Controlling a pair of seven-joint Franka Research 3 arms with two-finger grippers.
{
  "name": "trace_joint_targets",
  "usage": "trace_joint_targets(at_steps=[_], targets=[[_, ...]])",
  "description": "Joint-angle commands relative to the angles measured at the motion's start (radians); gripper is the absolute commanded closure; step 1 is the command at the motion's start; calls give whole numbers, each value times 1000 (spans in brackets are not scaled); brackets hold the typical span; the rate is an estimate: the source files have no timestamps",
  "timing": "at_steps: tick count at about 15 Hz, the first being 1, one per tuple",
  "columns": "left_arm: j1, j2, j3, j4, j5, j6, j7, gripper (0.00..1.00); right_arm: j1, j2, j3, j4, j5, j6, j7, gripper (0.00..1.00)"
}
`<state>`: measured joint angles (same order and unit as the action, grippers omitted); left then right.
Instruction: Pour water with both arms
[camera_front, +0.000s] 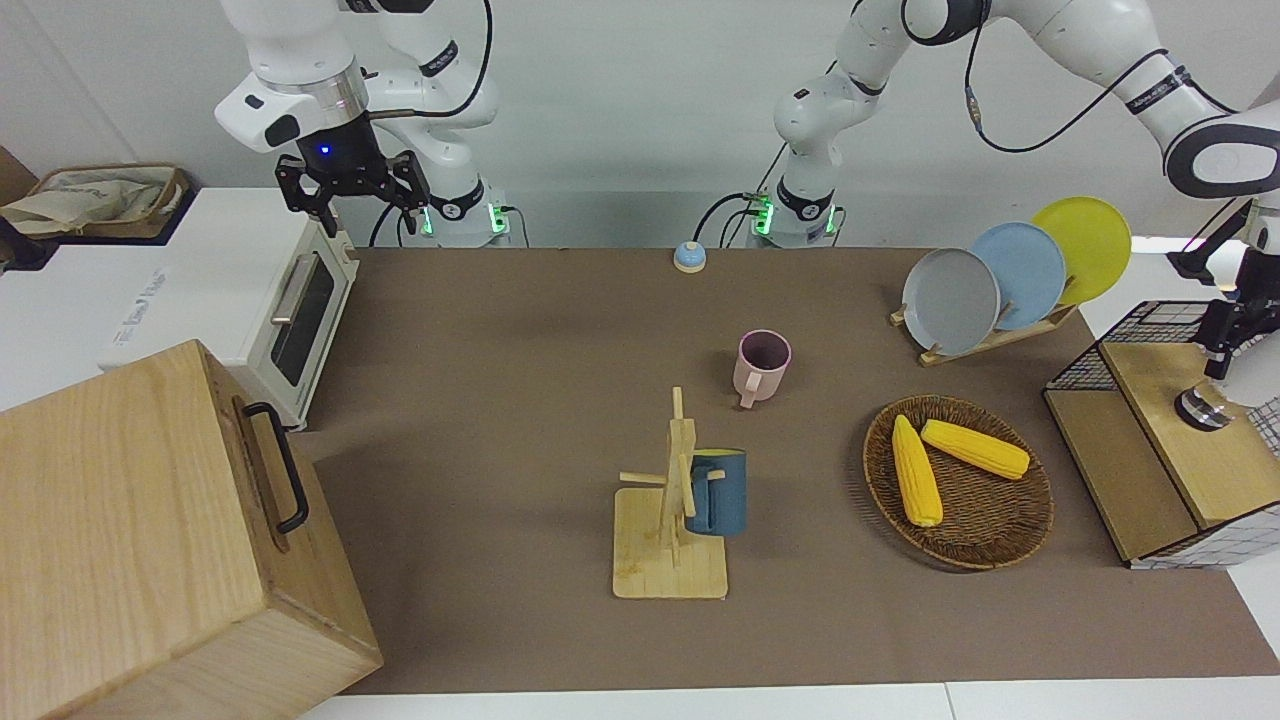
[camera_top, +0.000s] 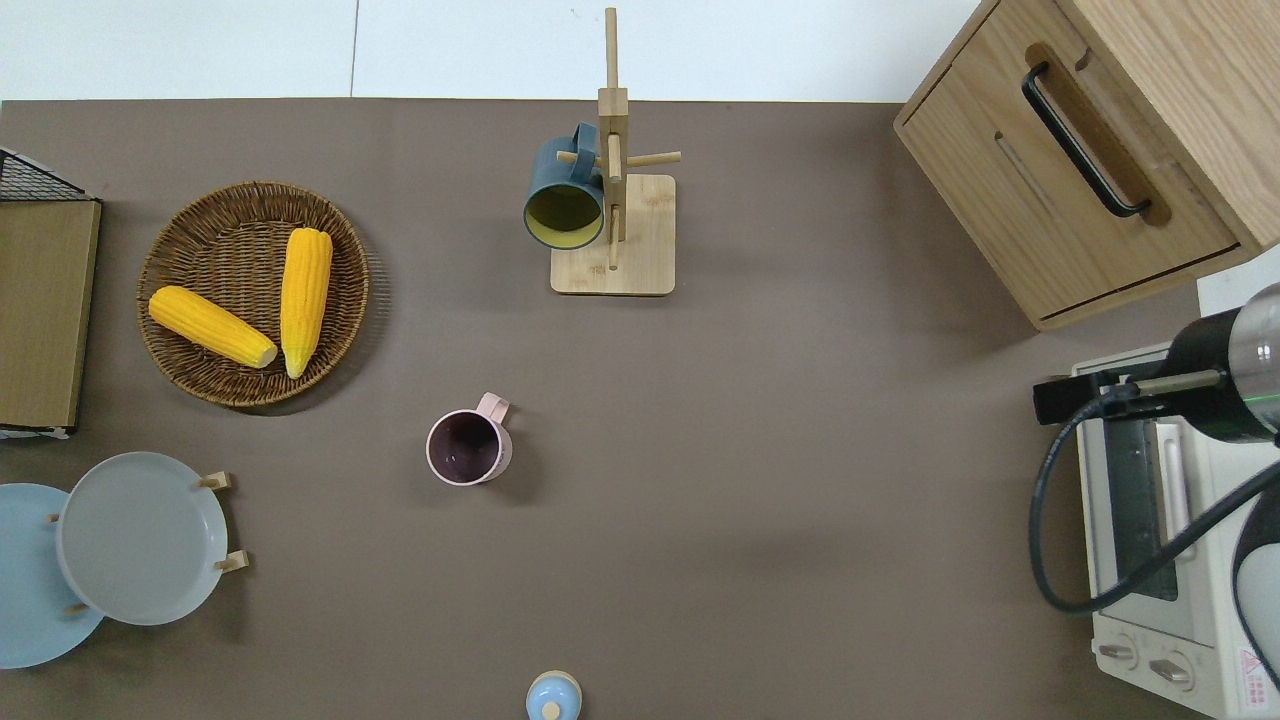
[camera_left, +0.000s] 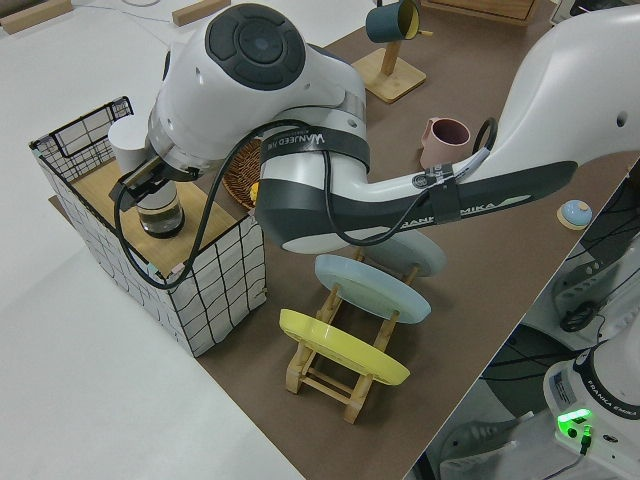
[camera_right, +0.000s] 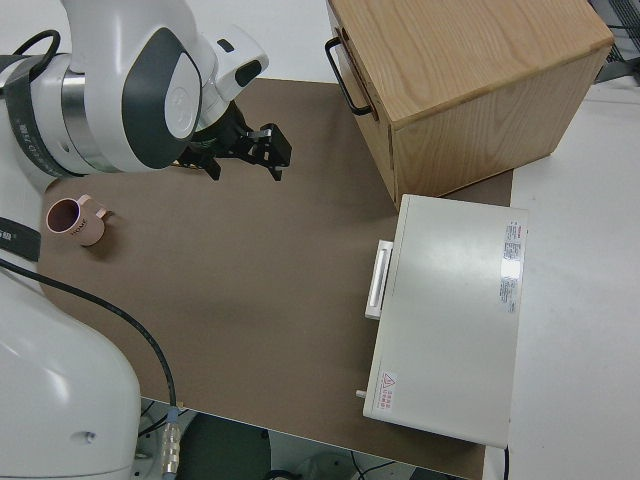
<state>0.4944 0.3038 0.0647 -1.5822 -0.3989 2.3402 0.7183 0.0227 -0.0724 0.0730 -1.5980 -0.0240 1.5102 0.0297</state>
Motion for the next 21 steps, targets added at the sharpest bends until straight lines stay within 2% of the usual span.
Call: trace_joint_targets(at_steps=[1,5,10,14,21], targets=[[-36,-46,14,31,162,-174,-124,2,-4,5,1,9,12,2,-11,9],[-49,-66,15,91,256,-339,-171,2,-3,5,1,9,12,2,-11,9],[-95,-143,14,91,285,-465,-267,2,-3,5,1,9,12,2,-11,9],[-222,-187,14,88,350,-562,-443,2,-3,5,1,9,12,2,-11,9],[-427,-230,21,85,361,-708,-605,2,-3,5,1,9,12,2,-11,9]])
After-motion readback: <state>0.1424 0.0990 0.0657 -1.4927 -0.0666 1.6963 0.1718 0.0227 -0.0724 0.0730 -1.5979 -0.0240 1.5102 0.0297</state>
